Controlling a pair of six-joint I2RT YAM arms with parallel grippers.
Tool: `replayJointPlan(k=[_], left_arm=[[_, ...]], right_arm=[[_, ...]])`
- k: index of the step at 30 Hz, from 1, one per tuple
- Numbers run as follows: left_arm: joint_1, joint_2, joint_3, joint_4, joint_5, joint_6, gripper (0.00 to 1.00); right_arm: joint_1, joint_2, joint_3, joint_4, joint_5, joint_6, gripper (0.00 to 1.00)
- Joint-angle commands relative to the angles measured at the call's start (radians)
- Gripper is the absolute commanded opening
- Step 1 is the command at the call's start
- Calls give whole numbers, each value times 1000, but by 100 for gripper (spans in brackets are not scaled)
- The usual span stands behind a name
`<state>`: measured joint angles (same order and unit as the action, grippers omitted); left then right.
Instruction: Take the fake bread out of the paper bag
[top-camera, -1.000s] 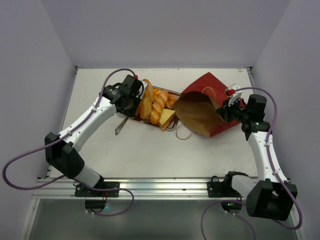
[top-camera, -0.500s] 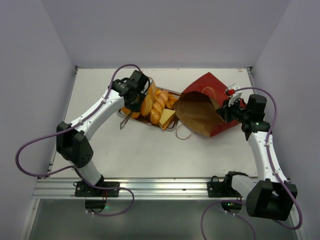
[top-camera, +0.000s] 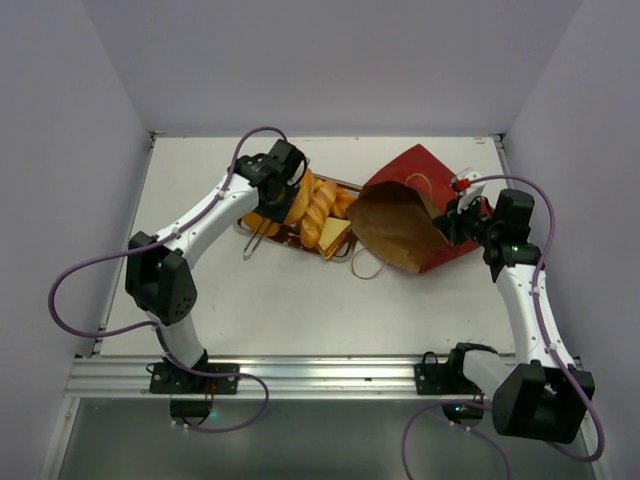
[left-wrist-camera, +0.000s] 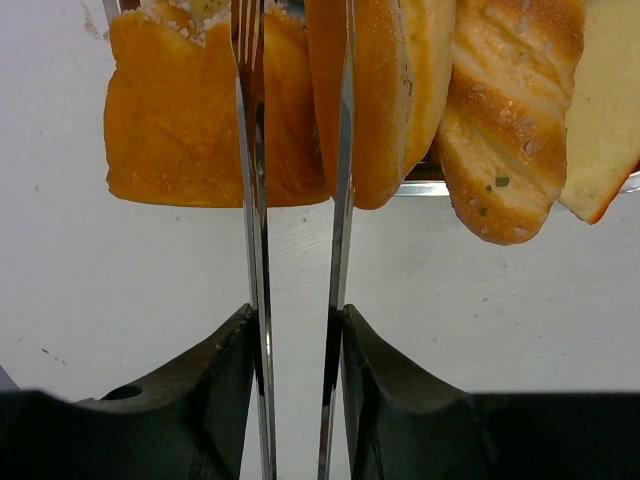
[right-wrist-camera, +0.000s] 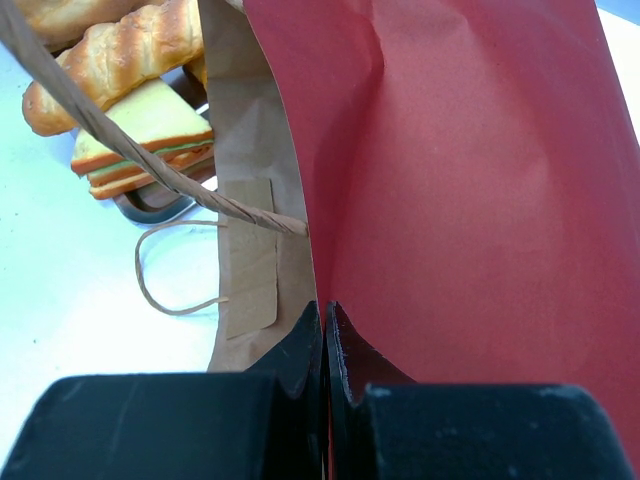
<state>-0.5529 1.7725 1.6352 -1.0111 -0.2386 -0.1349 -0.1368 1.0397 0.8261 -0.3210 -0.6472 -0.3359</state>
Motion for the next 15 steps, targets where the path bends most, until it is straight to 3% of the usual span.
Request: replayJointPlan(k=[1,15], left_arm=[[-5,5,57,17,-27,21,41],[-7,-83,117,34,-39,-5,41]], right_arm=[[-3,-24,1,37,-42,12,0],[-3,-26,-2,39,-46,11,0]])
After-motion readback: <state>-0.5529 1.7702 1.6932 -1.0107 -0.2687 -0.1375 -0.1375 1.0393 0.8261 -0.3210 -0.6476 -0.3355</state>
